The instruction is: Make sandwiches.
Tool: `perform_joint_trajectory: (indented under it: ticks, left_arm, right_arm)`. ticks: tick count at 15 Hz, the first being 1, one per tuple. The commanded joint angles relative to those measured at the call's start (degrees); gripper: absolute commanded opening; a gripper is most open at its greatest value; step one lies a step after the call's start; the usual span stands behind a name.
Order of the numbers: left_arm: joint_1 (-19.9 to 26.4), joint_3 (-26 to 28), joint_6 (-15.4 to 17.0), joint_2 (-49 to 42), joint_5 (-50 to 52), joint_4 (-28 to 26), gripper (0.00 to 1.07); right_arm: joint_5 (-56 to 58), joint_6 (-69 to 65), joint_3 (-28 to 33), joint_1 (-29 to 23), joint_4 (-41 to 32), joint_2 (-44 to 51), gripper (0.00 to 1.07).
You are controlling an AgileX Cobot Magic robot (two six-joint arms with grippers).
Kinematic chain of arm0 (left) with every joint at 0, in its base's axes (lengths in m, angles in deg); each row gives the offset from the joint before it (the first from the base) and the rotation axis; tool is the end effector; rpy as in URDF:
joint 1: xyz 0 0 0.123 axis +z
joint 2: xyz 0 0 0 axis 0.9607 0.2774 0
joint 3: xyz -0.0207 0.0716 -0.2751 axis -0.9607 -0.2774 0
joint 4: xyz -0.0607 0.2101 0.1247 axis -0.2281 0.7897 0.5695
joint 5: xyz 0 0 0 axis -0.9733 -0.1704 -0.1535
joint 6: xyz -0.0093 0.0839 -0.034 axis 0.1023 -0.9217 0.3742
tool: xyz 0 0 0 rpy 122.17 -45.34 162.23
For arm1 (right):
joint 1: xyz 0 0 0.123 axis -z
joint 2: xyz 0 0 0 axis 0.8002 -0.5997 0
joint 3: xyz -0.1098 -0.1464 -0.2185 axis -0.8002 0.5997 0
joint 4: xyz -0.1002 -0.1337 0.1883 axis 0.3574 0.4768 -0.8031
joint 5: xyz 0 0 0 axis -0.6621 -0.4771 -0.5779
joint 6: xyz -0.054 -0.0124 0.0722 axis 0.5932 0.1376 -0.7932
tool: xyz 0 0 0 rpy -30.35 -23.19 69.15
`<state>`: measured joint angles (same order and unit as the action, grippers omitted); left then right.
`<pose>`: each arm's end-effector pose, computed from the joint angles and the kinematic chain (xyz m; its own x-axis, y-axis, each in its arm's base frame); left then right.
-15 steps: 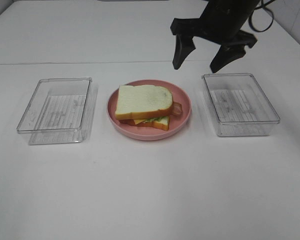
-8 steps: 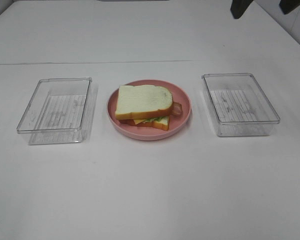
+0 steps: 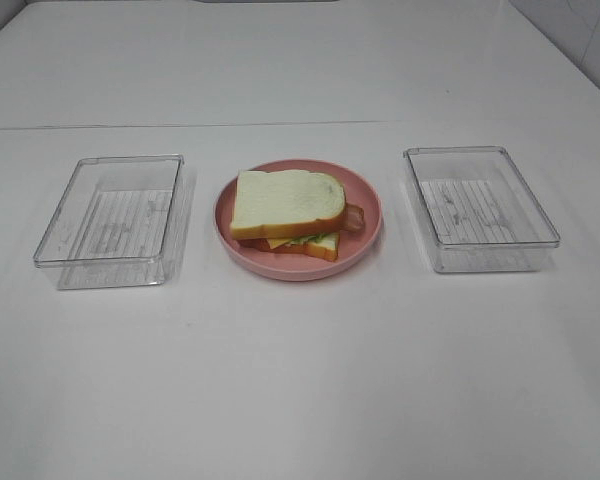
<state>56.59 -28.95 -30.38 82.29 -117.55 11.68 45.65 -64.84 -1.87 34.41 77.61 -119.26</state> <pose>-0.0048 0.0028 0.2786 -0.4170 0.1383 -0.8983 0.2888 0.9573 0.0133 0.1787 0.0579 0.3721 -0.8486 -0.1852 -0.4955 -0.2265 0.9737 0.0239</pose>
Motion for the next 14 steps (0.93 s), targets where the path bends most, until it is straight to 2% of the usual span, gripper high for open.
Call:
perform_joint_trajectory:
  ticks: [1, 2, 4, 5, 8, 12, 14]
  left_arm:
    - [0.0, -0.1, 0.0, -1.1, 0.6, 0.1, 0.83]
    - [0.0, -0.1, 0.0, -1.1, 0.6, 0.1, 0.83]
    - [0.0, -0.1, 0.0, -1.1, 0.6, 0.1, 0.83]
    - [0.0, -0.1, 0.0, -1.1, 0.6, 0.1, 0.83]
    - [0.0, -0.1, 0.0, -1.1, 0.6, 0.1, 0.83]
    - [0.0, -0.1, 0.0, -1.1, 0.6, 0.1, 0.83]
    - [0.0, -0.1, -0.5, -1.1, 0.6, 0.1, 0.83]
  right_arm:
    - [4.1, -0.7, 10.9, 0.1, 0.5, 10.2, 0.81]
    - [4.0, -0.7, 13.3, 0.1, 0.5, 12.6, 0.81]
    - [3.3, -0.5, 21.8, 0.1, 0.8, 22.0, 0.81]
    - [2.0, -0.1, 26.8, 0.1, 1.2, 29.7, 0.81]
    - [-1.5, 6.2, 34.2, 0.1, 1.0, 47.7, 0.81]
    - [-3.2, 8.0, 34.5, 0.1, -0.1, 61.3, 0.80]
    - [-3.2, 9.2, 34.6, 0.0, -1.0, 62.5, 0.80]
